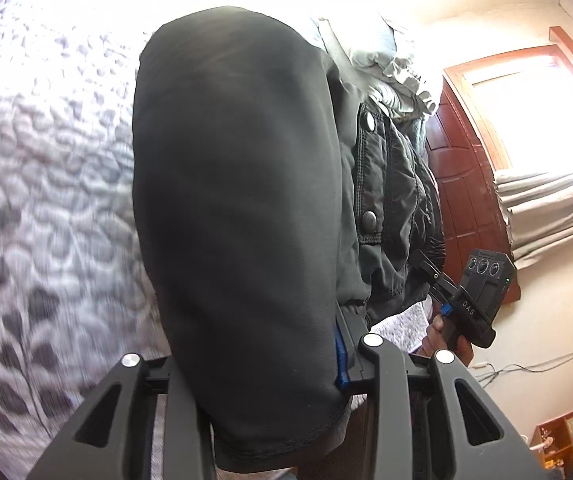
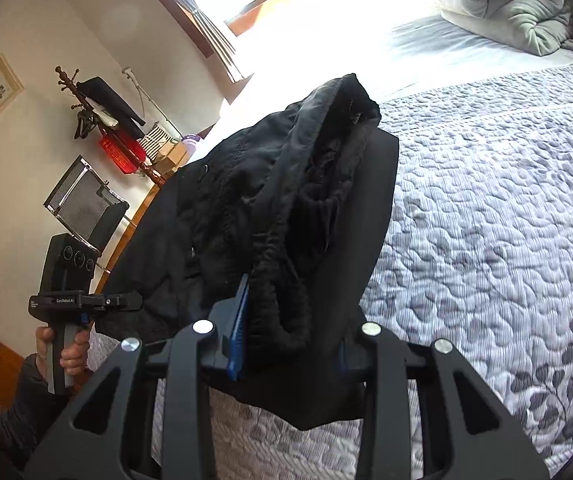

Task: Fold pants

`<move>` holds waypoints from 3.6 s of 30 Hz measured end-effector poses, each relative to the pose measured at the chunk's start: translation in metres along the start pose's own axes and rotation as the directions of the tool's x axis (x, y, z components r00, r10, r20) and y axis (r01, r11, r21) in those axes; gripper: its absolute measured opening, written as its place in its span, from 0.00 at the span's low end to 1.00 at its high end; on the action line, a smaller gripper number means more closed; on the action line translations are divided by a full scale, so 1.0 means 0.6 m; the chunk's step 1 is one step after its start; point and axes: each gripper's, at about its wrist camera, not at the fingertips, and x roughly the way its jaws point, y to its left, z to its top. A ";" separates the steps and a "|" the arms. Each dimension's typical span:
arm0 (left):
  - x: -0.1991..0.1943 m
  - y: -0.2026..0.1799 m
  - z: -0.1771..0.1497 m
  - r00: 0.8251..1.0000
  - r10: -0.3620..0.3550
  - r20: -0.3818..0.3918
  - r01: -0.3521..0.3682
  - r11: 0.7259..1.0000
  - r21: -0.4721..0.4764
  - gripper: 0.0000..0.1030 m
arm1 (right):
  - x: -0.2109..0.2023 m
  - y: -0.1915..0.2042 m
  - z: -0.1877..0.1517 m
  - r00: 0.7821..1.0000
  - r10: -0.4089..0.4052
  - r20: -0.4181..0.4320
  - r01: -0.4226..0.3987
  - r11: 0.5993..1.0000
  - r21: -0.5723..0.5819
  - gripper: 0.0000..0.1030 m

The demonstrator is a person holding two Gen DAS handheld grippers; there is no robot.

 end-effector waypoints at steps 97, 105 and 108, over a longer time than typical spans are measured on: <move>-0.156 -0.161 -0.267 0.663 0.624 0.413 -0.715 0.690 0.107 0.96 | -0.146 0.210 -0.208 0.876 -0.481 0.038 0.483 0.874 -0.060 0.96; -0.156 -0.173 -0.266 0.668 0.615 0.419 -0.713 0.691 0.122 0.97 | -0.143 0.209 -0.208 0.880 -0.474 0.037 0.475 0.878 -0.059 0.96; -0.155 -0.174 -0.264 0.673 0.610 0.418 -0.708 0.695 0.126 0.97 | -0.138 0.209 -0.207 0.880 -0.474 0.034 0.475 0.878 -0.063 0.96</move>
